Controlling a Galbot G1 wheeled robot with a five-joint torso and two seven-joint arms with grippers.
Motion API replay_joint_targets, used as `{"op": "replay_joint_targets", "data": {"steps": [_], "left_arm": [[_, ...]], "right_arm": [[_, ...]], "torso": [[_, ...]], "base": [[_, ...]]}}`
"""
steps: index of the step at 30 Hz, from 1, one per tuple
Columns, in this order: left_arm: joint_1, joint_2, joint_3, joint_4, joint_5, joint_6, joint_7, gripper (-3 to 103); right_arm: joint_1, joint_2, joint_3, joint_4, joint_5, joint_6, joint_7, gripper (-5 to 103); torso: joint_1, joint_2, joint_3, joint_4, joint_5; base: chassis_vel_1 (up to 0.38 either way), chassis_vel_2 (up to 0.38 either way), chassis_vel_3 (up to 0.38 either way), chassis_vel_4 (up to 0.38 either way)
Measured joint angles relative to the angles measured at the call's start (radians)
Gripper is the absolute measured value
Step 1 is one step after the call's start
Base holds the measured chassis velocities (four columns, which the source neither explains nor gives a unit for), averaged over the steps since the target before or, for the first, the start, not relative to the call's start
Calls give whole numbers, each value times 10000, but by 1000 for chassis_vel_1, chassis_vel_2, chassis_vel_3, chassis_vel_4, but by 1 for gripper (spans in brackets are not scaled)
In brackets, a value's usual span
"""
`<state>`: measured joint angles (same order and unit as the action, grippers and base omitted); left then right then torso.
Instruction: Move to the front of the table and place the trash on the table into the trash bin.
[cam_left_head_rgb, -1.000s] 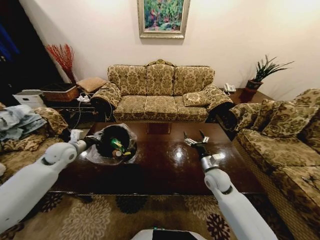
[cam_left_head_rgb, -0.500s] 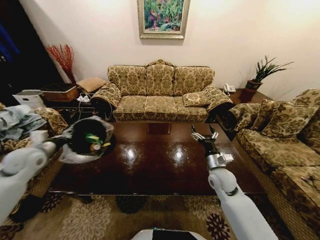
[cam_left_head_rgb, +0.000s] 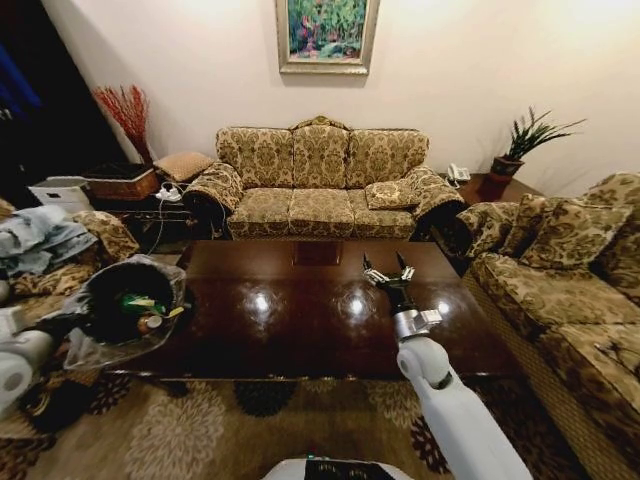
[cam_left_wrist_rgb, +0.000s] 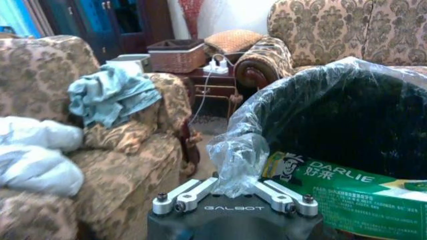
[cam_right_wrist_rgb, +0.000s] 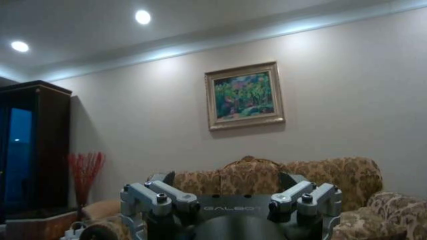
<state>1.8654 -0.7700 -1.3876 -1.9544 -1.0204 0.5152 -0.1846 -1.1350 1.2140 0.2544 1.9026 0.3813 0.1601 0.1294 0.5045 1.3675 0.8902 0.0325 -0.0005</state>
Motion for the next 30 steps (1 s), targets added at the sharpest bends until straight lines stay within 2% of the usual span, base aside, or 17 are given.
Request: {"op": "replay_joint_targets", "data": {"steps": [2, 8, 11, 14, 19, 24, 27, 30], "left_arm": [[23, -138, -23, -83, -2, -6, -21, 0], [133, -649, -39, -263, 79, -132, -89, 0], [195, -1018, 153, -375, 236, -217, -92, 0], [227, -1653, 458, -568, 532, -373, -50, 0], [486, -2687, 954, -609, 1045, -719, -73, 0], [651, -3227, 1477, -141, 1767, -1155, -89, 0], [808, -3238, 1458, -76, 1784, -1228, -66, 0], [1070, -3003, 1190, -35, 1568, -1208, 2, 0]], "right_arm": [[7, -4, -8, -120, 14, 61, -45, 100], [42, 39, -19, -413, 5, 330, -104, 100], [26, 80, -18, -487, 4, 384, -135, 100], [-1, 122, -13, -635, -1, 455, -188, 100], [-61, 188, 43, -996, 17, 600, -314, 100], [-110, 244, 72, -1345, 55, 743, -370, 100], [-238, 212, 224, -1383, 116, 845, -381, 100], [-352, 156, 455, -1429, 233, 1028, -396, 100]], "torso": [[-5, 1, -1, -1, 12], [-6, 1, -1, -2, -2], [-14, 7, -4, 1, 15], [-17, 13, -8, 3, 1], [12, -3, 5, -3, 9], [16, -6, 6, -4, 3], [1, -3, 1, 2, 5], [-13, 5, -4, -4, 9]], "base": [[269, -228, -277, 265], [276, -297, -290, 284], [189, -189, -196, 164], [110, -91, -83, 123], [-2, -11, 6, 11], [-36, 25, 25, -27], [0, 0, 0, 0], [0, 0, 0, 0]]}}
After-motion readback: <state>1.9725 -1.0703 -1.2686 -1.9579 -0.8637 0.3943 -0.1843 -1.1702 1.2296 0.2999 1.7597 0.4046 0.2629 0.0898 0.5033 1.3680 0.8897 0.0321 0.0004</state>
